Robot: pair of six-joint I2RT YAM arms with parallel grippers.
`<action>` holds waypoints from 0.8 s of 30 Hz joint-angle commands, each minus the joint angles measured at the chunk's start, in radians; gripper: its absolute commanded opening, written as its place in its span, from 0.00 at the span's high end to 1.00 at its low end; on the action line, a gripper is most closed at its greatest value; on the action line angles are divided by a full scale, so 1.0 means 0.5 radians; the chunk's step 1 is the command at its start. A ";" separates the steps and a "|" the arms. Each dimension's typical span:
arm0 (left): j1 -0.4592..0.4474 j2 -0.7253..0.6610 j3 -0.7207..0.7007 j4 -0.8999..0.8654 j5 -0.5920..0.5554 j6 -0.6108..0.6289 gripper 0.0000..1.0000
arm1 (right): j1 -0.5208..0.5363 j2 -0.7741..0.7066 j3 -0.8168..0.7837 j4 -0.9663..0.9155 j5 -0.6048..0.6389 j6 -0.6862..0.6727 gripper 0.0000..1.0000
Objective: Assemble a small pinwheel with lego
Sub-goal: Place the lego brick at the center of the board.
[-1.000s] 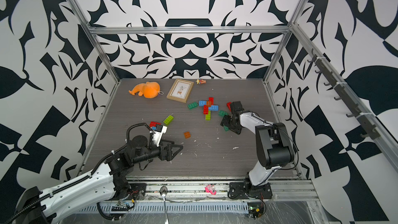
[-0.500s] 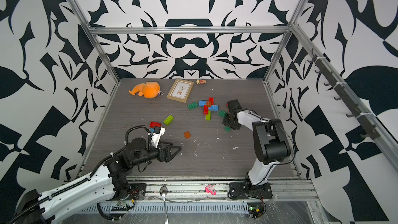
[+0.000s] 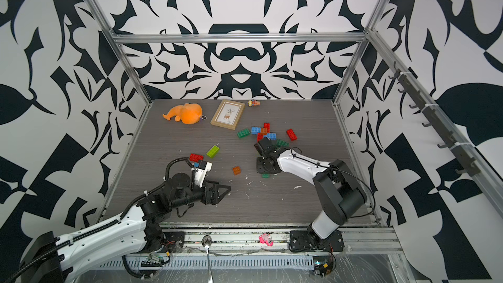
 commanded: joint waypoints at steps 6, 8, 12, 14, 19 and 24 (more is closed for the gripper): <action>-0.009 0.017 0.003 0.058 -0.005 -0.010 0.00 | 0.046 0.175 0.099 -0.001 0.075 0.034 0.74; -0.009 0.014 -0.002 0.054 -0.014 -0.012 0.00 | 0.046 0.186 0.101 -0.002 0.045 0.032 0.63; -0.009 0.004 0.001 0.043 -0.025 -0.015 0.00 | 0.041 0.120 0.137 -0.002 -0.067 -0.044 0.33; -0.009 -0.004 0.009 0.034 -0.021 -0.013 0.00 | 0.024 0.059 0.209 -0.078 -0.079 -0.137 0.18; -0.007 -0.054 0.019 -0.003 -0.010 -0.013 0.00 | -0.209 -0.111 0.376 -0.286 -0.131 -0.416 0.12; -0.008 -0.109 0.016 -0.049 -0.027 -0.007 0.00 | -0.541 -0.008 0.534 -0.497 0.113 -0.678 0.20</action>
